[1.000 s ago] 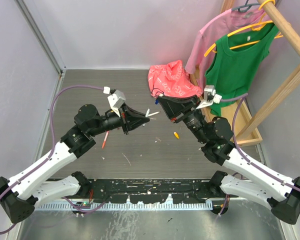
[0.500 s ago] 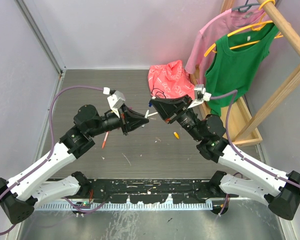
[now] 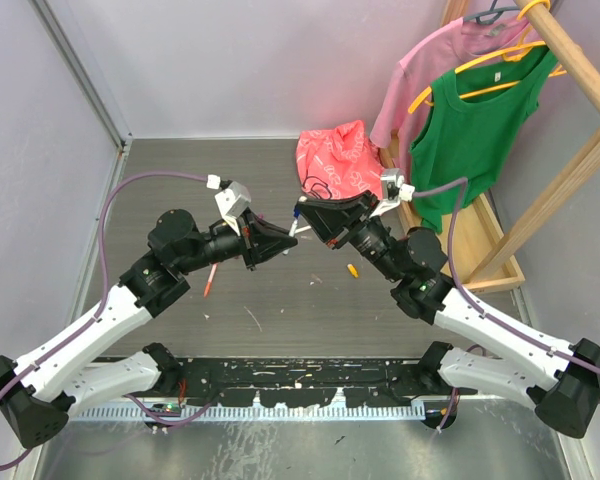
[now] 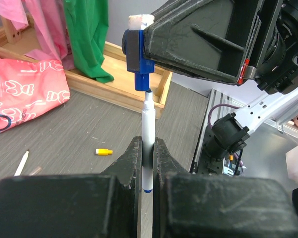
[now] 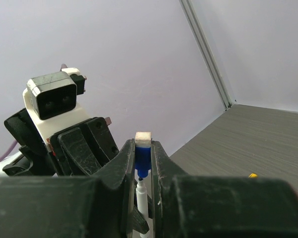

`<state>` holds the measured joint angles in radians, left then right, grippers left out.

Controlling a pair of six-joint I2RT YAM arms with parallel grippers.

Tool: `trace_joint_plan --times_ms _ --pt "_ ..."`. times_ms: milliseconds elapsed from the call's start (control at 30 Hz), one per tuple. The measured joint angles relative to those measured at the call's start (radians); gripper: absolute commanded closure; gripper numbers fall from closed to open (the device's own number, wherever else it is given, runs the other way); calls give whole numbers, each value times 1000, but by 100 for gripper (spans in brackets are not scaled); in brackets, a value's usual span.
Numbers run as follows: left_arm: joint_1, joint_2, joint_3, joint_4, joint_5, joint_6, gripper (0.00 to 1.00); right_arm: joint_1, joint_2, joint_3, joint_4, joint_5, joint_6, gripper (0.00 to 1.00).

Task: Insert the pens into the pen caps
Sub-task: Insert the pen cap onto the pen.

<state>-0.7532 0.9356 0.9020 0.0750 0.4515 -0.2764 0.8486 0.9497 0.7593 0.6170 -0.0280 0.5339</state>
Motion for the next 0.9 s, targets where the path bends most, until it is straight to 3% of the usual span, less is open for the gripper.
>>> trace_joint_plan --times_ms 900 --pt "3 0 0 -12 -3 -1 100 0 5 1 3 5 15 100"
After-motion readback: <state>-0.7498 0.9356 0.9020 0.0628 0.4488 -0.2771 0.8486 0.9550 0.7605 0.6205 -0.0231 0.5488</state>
